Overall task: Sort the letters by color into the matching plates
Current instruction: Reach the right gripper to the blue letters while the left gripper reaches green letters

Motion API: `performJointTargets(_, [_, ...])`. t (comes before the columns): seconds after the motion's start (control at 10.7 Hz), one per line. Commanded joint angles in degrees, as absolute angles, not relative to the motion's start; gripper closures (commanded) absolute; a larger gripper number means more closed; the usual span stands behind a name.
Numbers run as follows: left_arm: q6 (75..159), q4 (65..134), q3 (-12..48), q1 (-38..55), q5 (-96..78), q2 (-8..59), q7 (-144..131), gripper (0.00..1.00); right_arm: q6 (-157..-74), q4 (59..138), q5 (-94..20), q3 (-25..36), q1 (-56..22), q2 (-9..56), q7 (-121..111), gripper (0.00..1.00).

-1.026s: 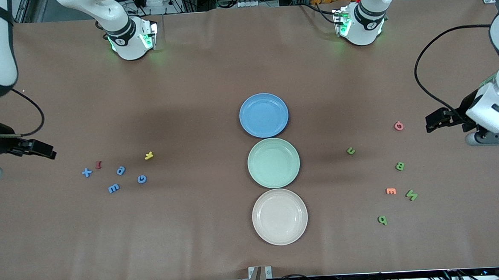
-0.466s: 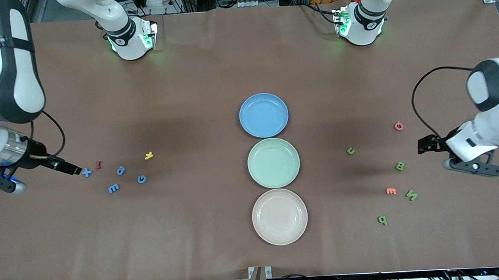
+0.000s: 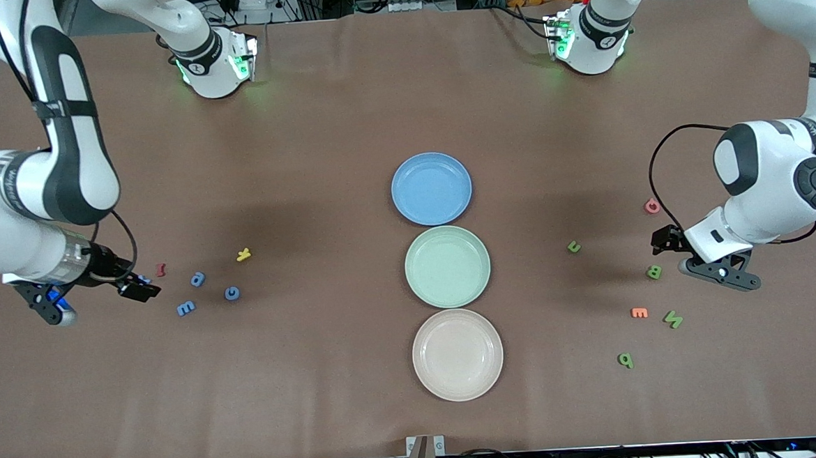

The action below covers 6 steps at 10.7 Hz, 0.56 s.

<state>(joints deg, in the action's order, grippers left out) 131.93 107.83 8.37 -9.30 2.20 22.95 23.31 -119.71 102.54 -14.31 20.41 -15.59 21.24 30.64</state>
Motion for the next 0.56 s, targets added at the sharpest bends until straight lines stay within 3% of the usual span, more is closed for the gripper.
performJointTargets(0.0, [136.57, 108.72, 8.96, -12.12, 2.37, 26.18, 30.30, 0.06, -123.03, 104.93, -14.94, 19.78, -16.17, 22.94, 35.15, 0.00])
performJointTargets(0.28, [142.28, 108.72, 8.88, -12.13, 2.72, 30.31, 33.30, 0.14, -131.99, 111.96, -15.03, 18.02, -15.65, 23.11, 34.81, 0.00])
performJointTargets(0.47, [144.31, 108.63, 8.88, -11.95, 2.99, 32.16, 33.40, 0.16, -133.15, 112.24, -15.03, 17.76, -15.56, 25.21, 34.63, 0.00])
